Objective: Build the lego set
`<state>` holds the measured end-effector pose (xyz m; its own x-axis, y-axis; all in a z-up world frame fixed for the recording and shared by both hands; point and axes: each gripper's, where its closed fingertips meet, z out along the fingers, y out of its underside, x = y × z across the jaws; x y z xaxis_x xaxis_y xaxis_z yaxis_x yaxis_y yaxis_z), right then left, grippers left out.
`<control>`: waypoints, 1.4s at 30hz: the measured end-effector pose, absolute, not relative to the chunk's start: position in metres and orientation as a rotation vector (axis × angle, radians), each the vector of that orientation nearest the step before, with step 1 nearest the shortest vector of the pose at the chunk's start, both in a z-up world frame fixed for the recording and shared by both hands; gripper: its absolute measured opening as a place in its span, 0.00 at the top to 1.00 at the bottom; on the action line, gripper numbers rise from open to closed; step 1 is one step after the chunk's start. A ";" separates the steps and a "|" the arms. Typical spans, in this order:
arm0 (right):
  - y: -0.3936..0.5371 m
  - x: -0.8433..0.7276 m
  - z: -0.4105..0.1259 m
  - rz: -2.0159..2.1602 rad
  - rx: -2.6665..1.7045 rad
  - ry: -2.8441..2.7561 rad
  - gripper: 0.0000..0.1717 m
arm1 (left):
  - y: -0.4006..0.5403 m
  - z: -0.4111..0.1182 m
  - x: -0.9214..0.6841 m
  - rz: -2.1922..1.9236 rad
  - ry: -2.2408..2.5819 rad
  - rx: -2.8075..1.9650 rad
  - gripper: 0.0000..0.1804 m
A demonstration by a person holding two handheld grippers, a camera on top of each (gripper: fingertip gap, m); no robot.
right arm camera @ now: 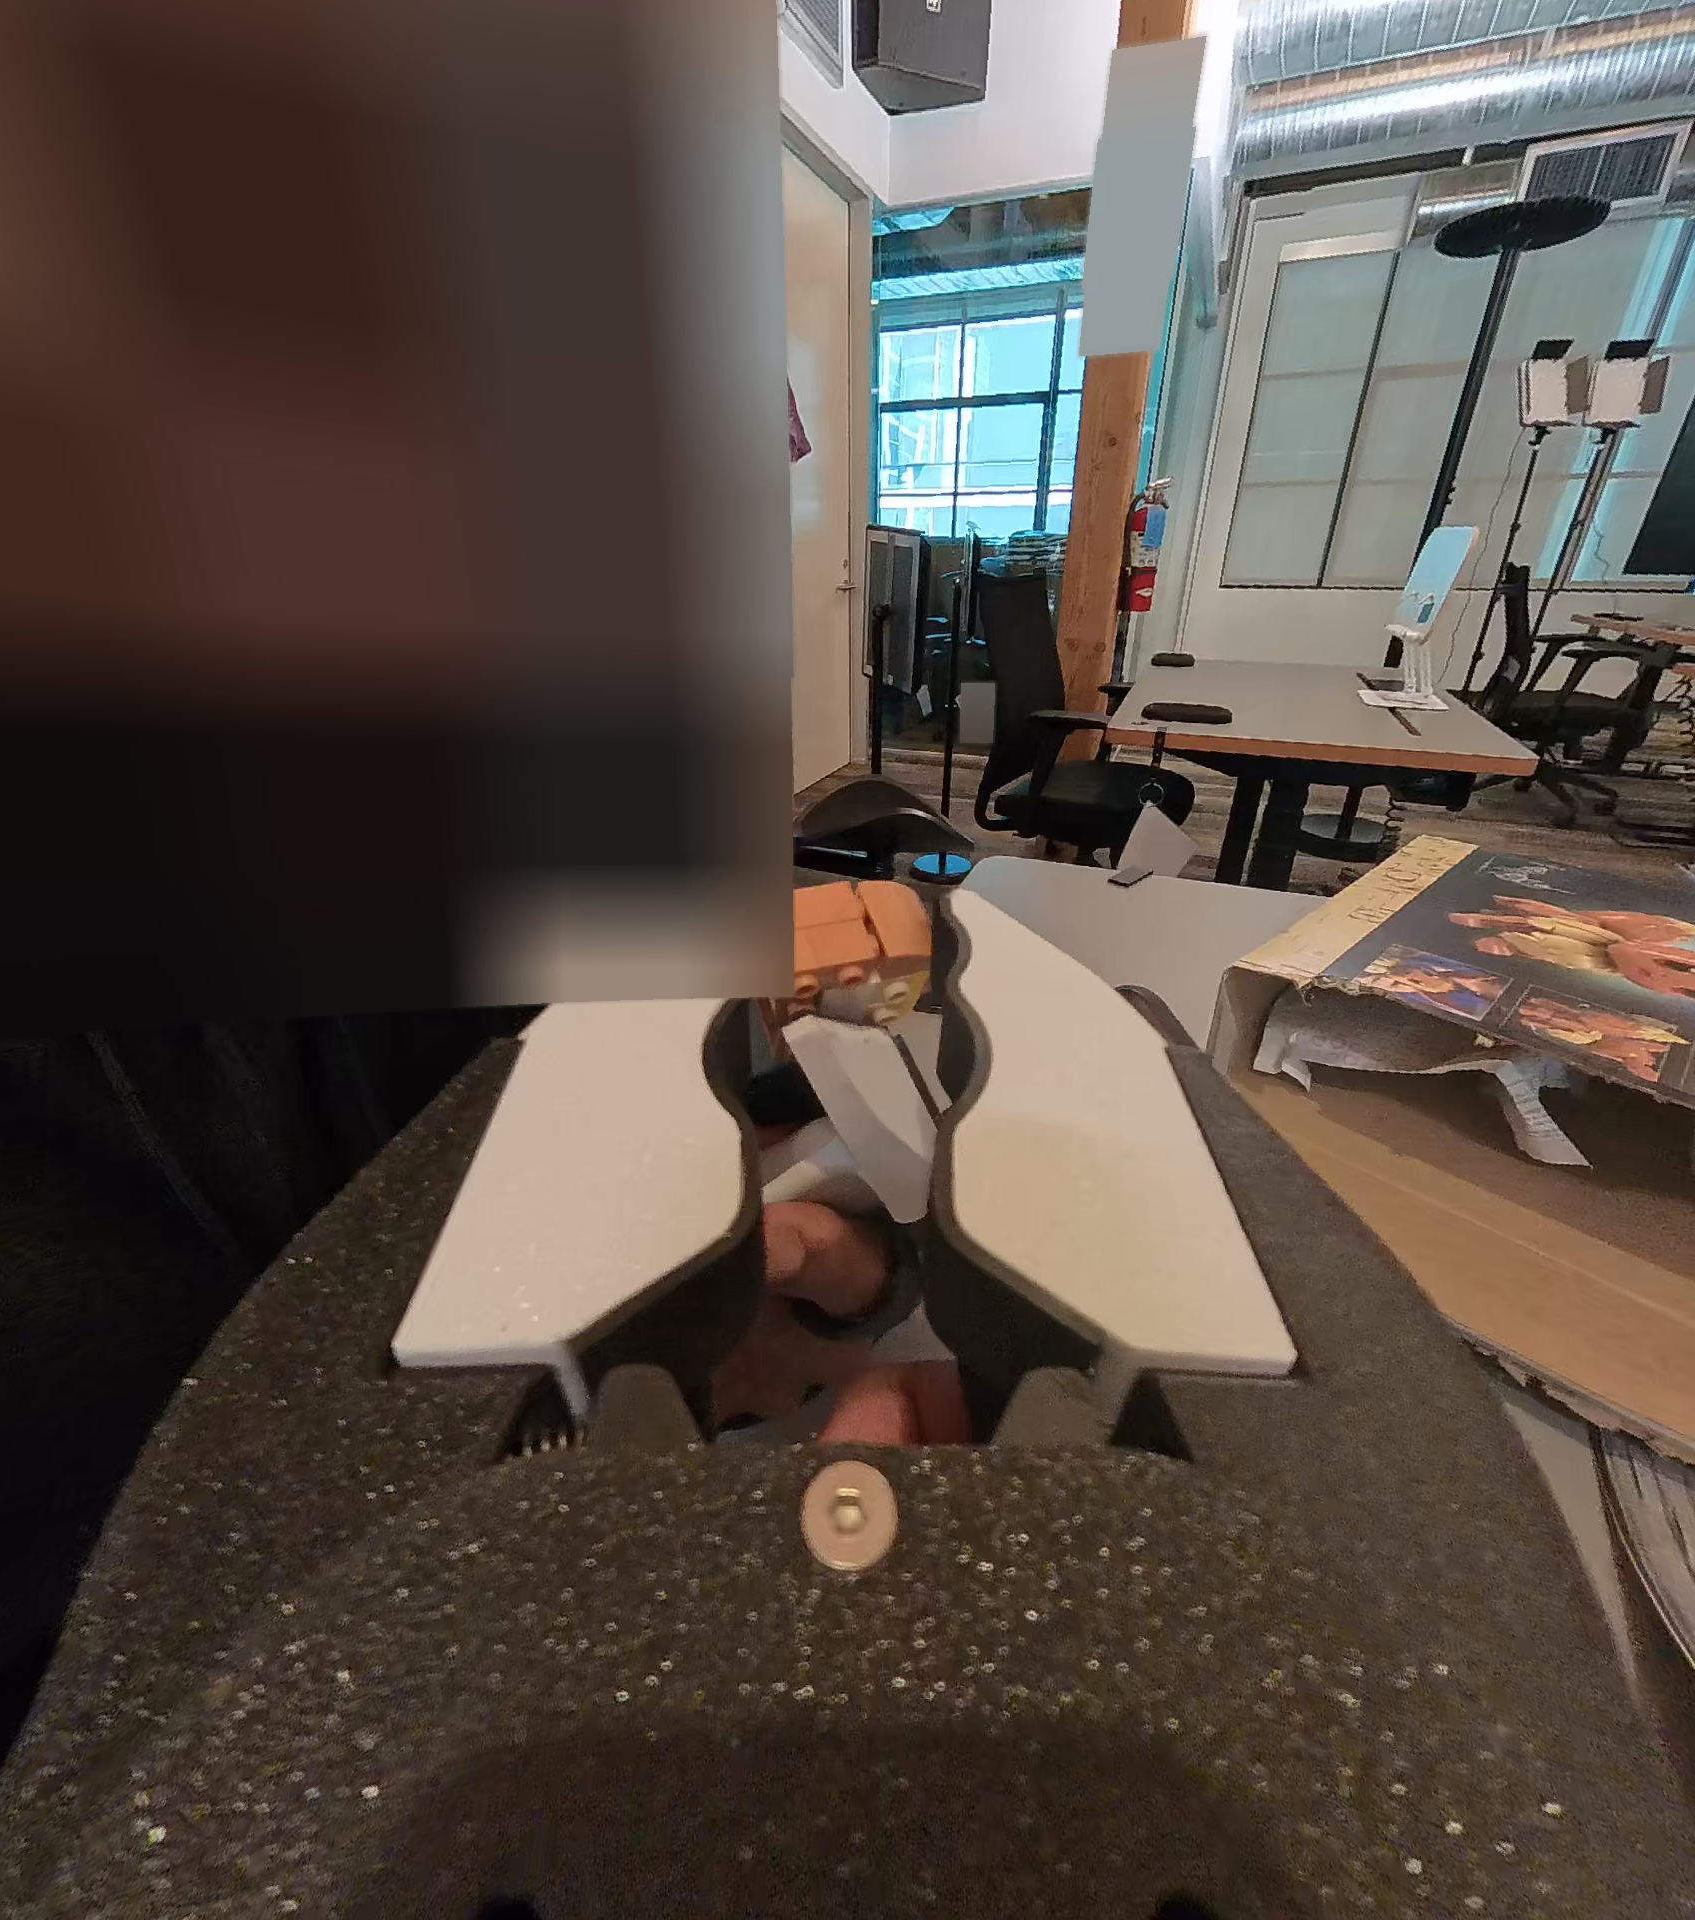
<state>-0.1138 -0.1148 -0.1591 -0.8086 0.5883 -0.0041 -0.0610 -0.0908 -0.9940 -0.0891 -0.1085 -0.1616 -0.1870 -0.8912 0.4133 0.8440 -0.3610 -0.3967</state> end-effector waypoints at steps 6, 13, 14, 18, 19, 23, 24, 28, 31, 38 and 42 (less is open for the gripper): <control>-0.121 -0.112 -0.156 1.915 -0.538 -1.744 0.81 | -0.115 -0.159 -0.088 -1.832 0.135 -0.666 0.89; -0.117 -0.115 -0.152 1.708 -0.510 -1.688 0.76 | -0.117 -0.155 -0.100 -1.816 0.102 -0.603 0.90; -0.113 -0.115 -0.149 1.647 -0.500 -1.661 0.76 | -0.116 -0.156 -0.100 -1.808 0.096 -0.609 0.89; -0.114 -0.107 -0.145 1.290 -0.349 -1.636 0.81 | -0.109 -0.160 -0.099 -1.760 0.078 -0.668 0.90; -0.115 -0.106 -0.148 1.231 -0.335 -1.667 0.80 | -0.108 -0.162 -0.097 -1.748 0.080 -0.688 0.90; -0.115 -0.108 -0.158 1.168 -0.346 -1.727 0.83 | -0.104 -0.166 -0.092 -1.743 0.083 -0.737 0.90; -0.115 -0.108 -0.159 1.168 -0.346 -1.731 0.84 | -0.103 -0.167 -0.091 -1.740 0.082 -0.747 0.90; -0.114 -0.105 -0.159 1.164 -0.331 -1.733 0.93 | -0.104 -0.166 -0.091 -1.743 0.087 -0.746 0.90; -0.114 -0.104 -0.159 1.179 -0.337 -1.737 0.94 | -0.104 -0.167 -0.090 -1.754 0.091 -0.748 0.90; -0.113 -0.106 -0.161 1.168 -0.364 -1.745 0.94 | -0.103 -0.168 -0.091 -1.755 0.083 -0.760 0.90; -0.114 -0.105 -0.162 1.202 -0.377 -1.754 0.94 | -0.103 -0.168 -0.090 -1.757 0.091 -0.764 0.90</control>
